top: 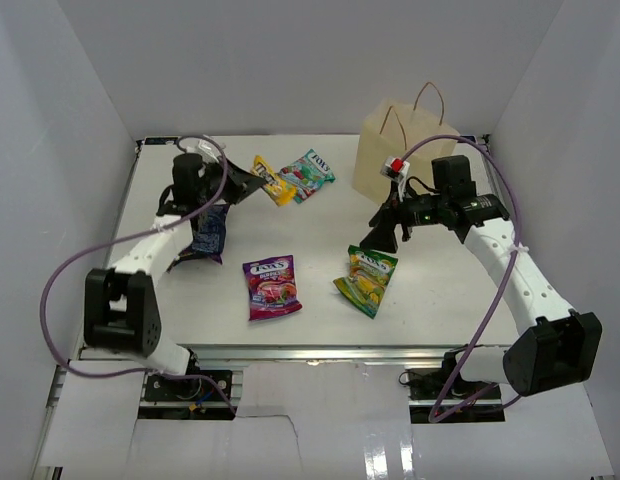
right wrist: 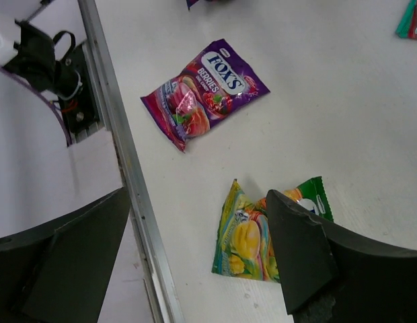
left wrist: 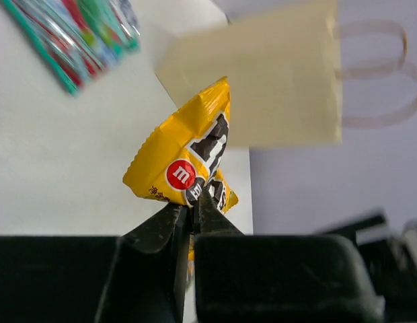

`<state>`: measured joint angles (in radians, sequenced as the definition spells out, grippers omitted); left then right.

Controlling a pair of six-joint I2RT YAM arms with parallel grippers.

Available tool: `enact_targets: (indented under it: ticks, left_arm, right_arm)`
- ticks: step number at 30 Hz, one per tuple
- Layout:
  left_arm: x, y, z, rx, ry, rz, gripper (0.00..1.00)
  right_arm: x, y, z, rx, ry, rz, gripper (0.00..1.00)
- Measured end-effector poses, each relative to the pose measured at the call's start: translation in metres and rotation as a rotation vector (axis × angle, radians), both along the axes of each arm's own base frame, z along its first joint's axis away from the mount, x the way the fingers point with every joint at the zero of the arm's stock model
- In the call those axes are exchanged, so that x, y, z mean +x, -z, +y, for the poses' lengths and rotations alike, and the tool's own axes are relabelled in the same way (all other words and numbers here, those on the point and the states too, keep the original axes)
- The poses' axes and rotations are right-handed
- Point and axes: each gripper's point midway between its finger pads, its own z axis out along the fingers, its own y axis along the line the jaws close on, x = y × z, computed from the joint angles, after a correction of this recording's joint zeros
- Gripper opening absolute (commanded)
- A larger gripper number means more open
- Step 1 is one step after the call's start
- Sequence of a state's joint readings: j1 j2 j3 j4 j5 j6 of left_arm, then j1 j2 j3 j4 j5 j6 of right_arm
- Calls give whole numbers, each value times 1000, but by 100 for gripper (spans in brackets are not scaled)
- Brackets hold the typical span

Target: Place the snacks into the paper bag

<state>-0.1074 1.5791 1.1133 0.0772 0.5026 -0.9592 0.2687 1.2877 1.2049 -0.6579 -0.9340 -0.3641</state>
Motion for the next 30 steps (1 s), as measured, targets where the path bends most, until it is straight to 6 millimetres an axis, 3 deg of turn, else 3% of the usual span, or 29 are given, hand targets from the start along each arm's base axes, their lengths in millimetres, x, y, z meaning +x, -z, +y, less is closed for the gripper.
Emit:
enact_targets:
  ticks: [3, 5, 9, 12, 17, 25, 30]
  left_arm:
    - [-77, -13, -47, 13, 163, -87, 6]
    - [-128, -10, -68, 13, 257, -117, 6]
    - [-194, 10, -82, 17, 339, -124, 6]
    - [-224, 24, -87, 16, 368, -118, 6]
    - [-252, 30, -100, 13, 414, -118, 6]
    - [-260, 40, -113, 36, 442, -100, 6]
    - [-263, 48, -118, 48, 459, -78, 6]
  right_arm:
    - [10, -3, 17, 21, 62, 78, 88]
    - [11, -4, 31, 44, 69, 129, 88]
    - [4, -9, 57, 93, 50, 229, 88]
    - [1, -10, 68, 120, 33, 273, 87]
    - [-15, -3, 82, 150, -29, 333, 87]
    - [-36, 29, 88, 137, -92, 401, 85]
    - [-41, 34, 94, 132, -119, 401, 81]
